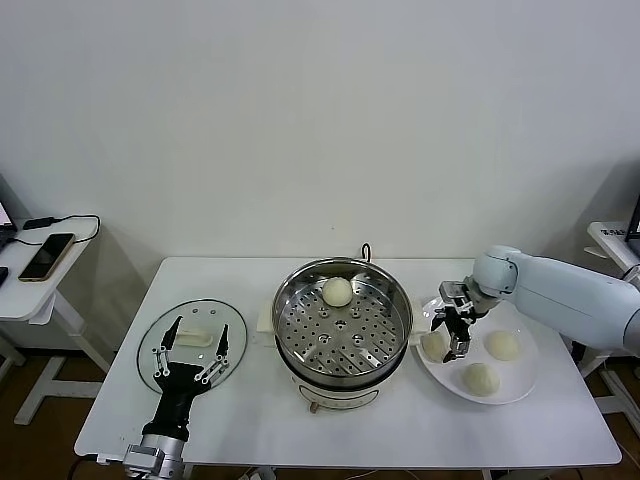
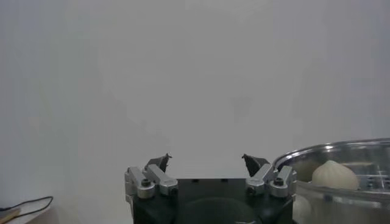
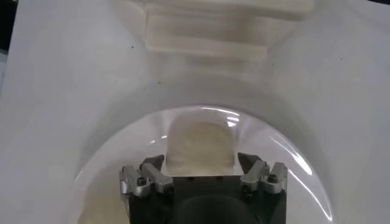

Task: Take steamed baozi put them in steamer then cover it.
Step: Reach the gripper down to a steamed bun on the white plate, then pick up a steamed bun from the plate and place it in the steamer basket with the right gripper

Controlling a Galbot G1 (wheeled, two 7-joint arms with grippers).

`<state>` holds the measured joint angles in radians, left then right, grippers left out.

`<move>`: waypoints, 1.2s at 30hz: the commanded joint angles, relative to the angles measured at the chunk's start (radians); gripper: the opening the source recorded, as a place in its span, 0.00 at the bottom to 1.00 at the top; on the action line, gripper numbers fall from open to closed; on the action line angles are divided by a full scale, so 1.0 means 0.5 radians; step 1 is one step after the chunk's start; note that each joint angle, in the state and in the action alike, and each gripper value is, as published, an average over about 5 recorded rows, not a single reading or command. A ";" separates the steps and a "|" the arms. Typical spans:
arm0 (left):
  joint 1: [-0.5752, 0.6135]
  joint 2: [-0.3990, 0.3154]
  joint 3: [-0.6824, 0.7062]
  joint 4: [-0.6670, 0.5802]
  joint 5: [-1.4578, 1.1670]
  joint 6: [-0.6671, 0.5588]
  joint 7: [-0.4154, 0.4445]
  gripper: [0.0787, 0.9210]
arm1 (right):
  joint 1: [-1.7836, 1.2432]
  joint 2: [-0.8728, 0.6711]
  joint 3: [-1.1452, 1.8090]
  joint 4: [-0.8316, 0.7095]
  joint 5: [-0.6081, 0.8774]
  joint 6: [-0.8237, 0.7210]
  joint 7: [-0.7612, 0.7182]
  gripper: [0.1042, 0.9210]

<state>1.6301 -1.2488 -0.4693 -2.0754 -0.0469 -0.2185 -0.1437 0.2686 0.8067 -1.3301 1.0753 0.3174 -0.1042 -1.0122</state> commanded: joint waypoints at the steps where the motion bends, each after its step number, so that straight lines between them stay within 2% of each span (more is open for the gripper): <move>1: -0.002 -0.001 0.002 -0.003 -0.001 -0.001 0.000 0.88 | -0.032 0.023 0.012 -0.019 -0.007 -0.004 0.026 0.77; 8: -0.009 -0.001 0.005 -0.010 -0.002 -0.002 -0.003 0.88 | 0.077 -0.036 -0.007 0.057 -0.040 -0.007 -0.046 0.71; 17: -0.045 0.014 0.047 -0.031 -0.002 0.007 -0.003 0.88 | 0.740 -0.131 -0.158 0.258 -0.126 0.040 -0.470 0.67; 27: -0.051 0.045 0.086 -0.047 -0.002 -0.006 -0.006 0.88 | 1.459 0.109 -0.450 0.582 0.294 -0.045 -0.603 0.66; 32: -0.049 0.052 0.100 -0.043 0.000 -0.018 -0.009 0.88 | 1.542 0.269 -0.496 0.764 0.568 -0.165 -0.484 0.66; 36: -0.051 0.047 0.108 -0.045 0.002 -0.020 -0.013 0.88 | 1.474 0.405 -0.516 0.874 0.780 -0.285 -0.278 0.66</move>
<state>1.6053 -1.2259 -0.4175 -2.0981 -0.0464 -0.2277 -0.1497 0.8946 0.9174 -1.5444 1.4014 0.5415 -0.1839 -1.2082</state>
